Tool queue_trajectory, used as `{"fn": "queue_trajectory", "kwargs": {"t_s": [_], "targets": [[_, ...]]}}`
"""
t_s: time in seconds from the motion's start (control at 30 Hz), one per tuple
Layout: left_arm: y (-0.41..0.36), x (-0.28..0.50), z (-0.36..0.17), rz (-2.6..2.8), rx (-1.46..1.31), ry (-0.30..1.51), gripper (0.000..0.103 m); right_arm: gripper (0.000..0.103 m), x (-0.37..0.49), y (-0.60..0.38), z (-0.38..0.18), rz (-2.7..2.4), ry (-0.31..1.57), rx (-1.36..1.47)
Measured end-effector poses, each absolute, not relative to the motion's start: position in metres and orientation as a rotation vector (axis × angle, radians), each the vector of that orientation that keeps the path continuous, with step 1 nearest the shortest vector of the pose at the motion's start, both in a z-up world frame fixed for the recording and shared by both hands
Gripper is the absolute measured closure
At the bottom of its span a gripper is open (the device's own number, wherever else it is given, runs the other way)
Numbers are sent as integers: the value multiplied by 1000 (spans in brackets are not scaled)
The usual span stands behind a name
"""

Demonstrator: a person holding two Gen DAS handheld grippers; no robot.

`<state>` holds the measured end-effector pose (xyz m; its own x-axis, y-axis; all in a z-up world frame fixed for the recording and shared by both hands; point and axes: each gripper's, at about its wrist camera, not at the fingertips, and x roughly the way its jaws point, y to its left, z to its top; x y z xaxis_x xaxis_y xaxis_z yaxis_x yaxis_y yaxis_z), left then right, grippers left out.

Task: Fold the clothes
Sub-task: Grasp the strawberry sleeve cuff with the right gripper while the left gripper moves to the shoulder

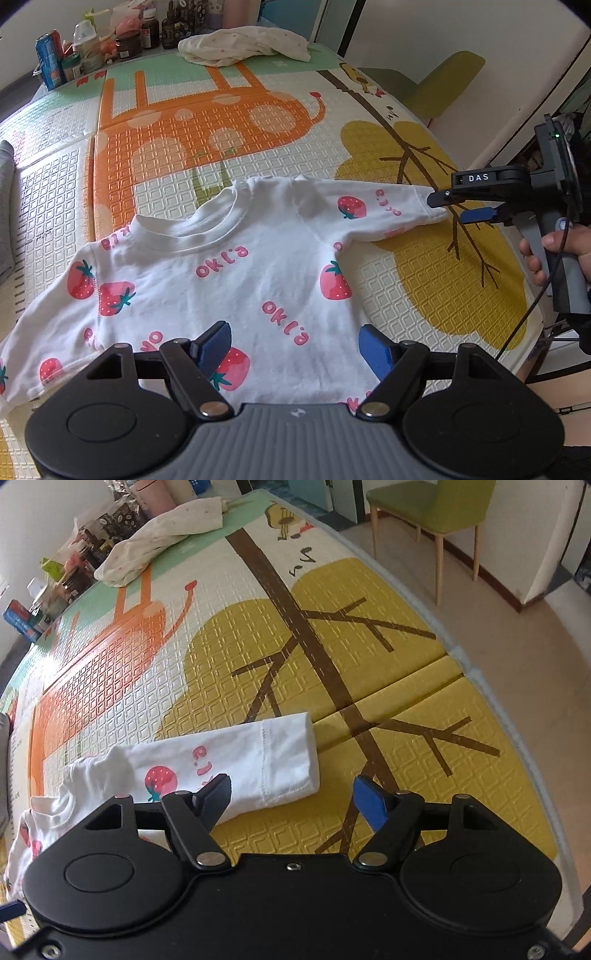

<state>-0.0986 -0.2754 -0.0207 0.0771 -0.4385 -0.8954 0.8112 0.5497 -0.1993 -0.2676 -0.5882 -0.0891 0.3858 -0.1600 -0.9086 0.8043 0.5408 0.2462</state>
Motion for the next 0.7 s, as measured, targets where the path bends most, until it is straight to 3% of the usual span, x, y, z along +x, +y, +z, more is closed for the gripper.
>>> {"fn": "queue_trajectory", "kwargs": {"t_s": [0.43,0.57,0.67,0.7], "targets": [[-276,-103,-20,-962,412,1159,25,48,-257,-599,-108,-673,975,871],[-275,-102,-20,-956,410,1163,25,66,-259,-602,-108,-671,947,906],[-275,-103,-20,-952,413,1167,25,86,-262,-603,-107,-668,925,940],[-275,-103,-21,-951,415,1170,25,86,-262,-603,-107,-670,918,945]]}}
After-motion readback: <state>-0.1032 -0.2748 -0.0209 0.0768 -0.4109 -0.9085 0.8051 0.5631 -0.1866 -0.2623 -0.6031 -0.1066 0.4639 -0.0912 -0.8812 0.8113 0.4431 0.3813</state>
